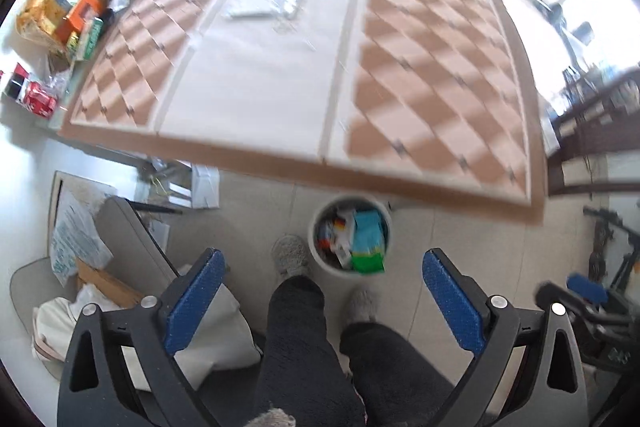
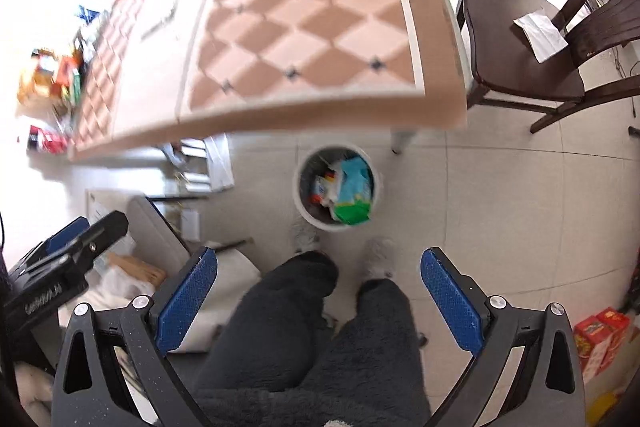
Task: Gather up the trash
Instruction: 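Move both grippers back over the table, then grasp the silver foil blister pack with the left gripper while the right grasps the cream box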
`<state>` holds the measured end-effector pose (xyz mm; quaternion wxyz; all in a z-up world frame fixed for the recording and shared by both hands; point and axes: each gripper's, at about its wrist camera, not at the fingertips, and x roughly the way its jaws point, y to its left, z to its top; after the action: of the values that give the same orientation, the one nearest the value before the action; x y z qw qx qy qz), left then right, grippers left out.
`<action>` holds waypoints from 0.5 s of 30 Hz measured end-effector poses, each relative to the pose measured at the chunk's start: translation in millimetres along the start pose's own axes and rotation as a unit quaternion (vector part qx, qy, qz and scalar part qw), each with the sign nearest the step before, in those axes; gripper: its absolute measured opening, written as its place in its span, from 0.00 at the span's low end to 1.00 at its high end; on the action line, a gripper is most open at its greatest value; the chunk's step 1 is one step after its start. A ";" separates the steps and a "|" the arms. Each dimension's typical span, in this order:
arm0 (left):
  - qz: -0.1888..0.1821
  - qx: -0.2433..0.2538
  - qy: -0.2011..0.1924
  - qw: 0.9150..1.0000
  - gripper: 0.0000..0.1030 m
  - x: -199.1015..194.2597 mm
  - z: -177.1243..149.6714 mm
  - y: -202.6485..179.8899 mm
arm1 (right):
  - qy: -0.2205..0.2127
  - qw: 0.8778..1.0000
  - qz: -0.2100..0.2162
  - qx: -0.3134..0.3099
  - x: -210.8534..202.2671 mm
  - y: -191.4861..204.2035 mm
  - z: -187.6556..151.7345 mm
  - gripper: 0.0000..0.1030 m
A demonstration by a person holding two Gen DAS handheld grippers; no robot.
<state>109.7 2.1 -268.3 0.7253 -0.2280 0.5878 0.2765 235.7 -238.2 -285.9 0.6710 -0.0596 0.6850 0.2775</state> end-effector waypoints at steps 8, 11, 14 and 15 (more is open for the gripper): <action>-0.020 -0.051 0.029 0.998 0.98 37.5 128.0 78.0 | -0.003 1.000 0.003 0.020 8.6 42.7 100.9 1.00; -0.091 -0.155 0.082 0.980 0.98 73.1 172.3 122.1 | -0.010 0.999 -0.010 0.040 20.8 59.3 150.2 1.00; -0.128 -0.245 0.112 0.954 0.98 113.2 208.2 148.2 | -0.016 0.997 -0.030 0.073 35.6 75.6 201.6 1.00; -0.135 -0.270 0.117 0.946 0.98 125.6 220.2 154.0 | -0.017 0.996 -0.033 0.085 42.6 80.3 217.2 1.00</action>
<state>186.3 277.7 -346.9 0.5929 -0.5234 0.5356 0.2960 387.8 -58.4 -290.5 0.6937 -0.0200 0.6926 0.1969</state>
